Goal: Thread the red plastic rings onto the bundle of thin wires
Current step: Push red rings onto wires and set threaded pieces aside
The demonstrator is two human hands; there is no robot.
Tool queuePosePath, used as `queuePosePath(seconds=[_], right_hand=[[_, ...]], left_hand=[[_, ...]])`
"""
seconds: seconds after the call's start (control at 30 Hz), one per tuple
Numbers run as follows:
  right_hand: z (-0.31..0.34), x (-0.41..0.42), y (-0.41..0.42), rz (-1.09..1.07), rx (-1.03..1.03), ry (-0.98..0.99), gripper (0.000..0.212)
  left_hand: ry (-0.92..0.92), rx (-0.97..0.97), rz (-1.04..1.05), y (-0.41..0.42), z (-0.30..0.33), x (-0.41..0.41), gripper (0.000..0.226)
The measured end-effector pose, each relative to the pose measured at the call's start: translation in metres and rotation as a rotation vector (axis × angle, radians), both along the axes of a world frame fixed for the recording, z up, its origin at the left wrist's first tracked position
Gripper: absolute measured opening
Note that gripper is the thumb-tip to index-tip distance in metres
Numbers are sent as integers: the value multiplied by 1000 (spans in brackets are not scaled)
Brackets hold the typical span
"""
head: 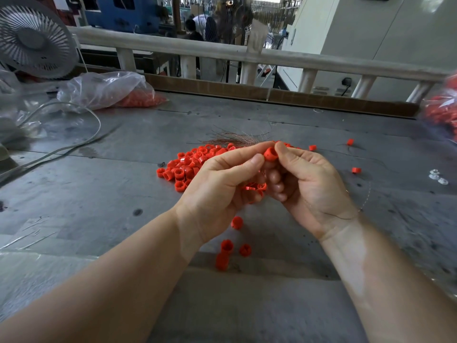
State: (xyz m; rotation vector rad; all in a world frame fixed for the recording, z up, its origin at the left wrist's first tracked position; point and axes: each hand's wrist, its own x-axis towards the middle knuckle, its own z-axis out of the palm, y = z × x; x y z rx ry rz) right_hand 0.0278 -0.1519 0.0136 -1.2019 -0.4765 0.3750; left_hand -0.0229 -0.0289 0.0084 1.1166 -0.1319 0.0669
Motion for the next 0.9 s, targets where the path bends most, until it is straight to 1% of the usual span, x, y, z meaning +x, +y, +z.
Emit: queuePosePath(seconds=[0.13, 0.27, 0.37, 0.57, 0.9], right_hand=[[-1, 0, -1, -2, -17, -28, 28], [-2, -1, 1, -39, -92, -71, 27], [-3, 0, 0, -76, -142, -102, 25], [-3, -2, 0, -86, -160, -227, 17], [-4, -2, -1, -69, -179, -386, 22]], left_hand=[[-3, -5, -11, 1, 1, -1, 28], [-42, 84, 123, -2, -2, 1, 33], [-31, 79, 178, 0, -3, 2, 29], [-46, 34, 171, 1, -5, 4, 20], [-56, 74, 185, 1, -8, 6, 18]])
